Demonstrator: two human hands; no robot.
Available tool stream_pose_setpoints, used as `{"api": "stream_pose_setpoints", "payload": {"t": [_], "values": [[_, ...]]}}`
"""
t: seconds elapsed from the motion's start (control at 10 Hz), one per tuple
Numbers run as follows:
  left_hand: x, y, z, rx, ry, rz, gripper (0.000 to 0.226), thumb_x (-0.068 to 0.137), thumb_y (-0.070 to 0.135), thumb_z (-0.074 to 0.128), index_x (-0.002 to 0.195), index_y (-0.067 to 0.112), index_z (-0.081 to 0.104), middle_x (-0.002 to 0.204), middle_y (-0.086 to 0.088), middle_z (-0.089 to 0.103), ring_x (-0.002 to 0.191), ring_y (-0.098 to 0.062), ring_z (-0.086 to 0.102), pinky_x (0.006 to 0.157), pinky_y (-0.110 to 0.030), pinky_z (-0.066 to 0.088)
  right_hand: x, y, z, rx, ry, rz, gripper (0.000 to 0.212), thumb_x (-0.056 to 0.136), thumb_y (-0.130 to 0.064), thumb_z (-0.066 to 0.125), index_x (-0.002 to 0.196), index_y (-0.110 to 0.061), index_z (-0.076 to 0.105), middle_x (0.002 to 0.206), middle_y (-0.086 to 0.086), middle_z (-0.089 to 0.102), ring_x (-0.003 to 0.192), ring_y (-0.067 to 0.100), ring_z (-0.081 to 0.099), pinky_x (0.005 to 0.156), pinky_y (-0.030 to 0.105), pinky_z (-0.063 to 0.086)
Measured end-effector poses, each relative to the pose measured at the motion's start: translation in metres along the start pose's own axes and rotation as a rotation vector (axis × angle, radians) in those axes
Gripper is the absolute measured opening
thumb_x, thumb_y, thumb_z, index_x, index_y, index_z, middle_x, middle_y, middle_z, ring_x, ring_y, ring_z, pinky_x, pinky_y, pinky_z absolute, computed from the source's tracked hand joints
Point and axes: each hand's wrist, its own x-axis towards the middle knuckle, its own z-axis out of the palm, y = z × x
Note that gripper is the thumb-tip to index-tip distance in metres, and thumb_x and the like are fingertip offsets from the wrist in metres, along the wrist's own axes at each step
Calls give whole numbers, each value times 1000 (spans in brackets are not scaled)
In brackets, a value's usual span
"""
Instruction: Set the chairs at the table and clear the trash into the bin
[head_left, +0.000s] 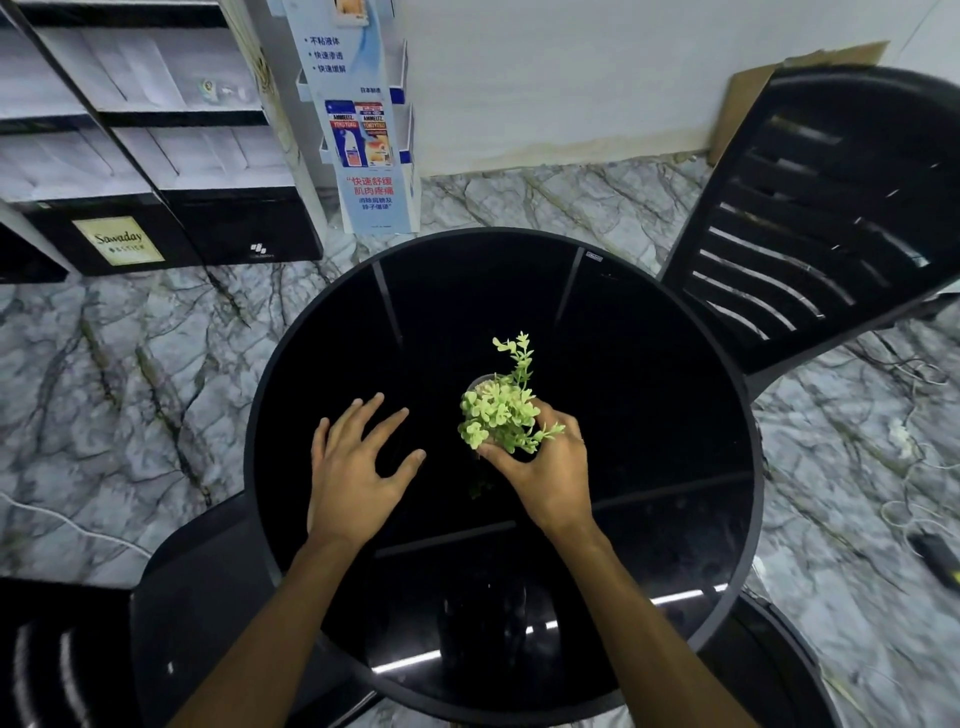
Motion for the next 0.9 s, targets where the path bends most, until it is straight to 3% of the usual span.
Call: {"api": "stream_pose_setpoints", "payload": {"t": [0.3, 0.6, 0.9], "values": [[1, -1, 2, 7, 9, 5, 66, 83, 69, 39, 137, 34, 54, 155, 7, 38, 148, -13, 22, 123, -43, 5, 2, -1, -2, -9, -13, 12, 70, 63, -53, 79, 125, -39, 50, 125, -6, 53, 122, 14, 43, 100, 41, 47], [-13, -2, -9, -111, -59, 43, 64, 83, 66, 41, 137, 35, 53, 156, 8, 36, 149, -10, 18, 123, -39, 2, -8, -11, -25, -8, -36, -14, 74, 69, -37, 83, 133, -28, 48, 130, -10, 54, 125, 3, 37, 106, 26, 37], [-118, -1, -47, -227, -53, -66, 57, 85, 64, 39, 135, 40, 53, 151, 21, 34, 144, -4, 26, 121, -36, 10, -70, -8, -76, -74, -38, 35, 60, 76, -34, 79, 129, -28, 51, 122, -15, 56, 122, 4, 44, 100, 22, 39]]}}
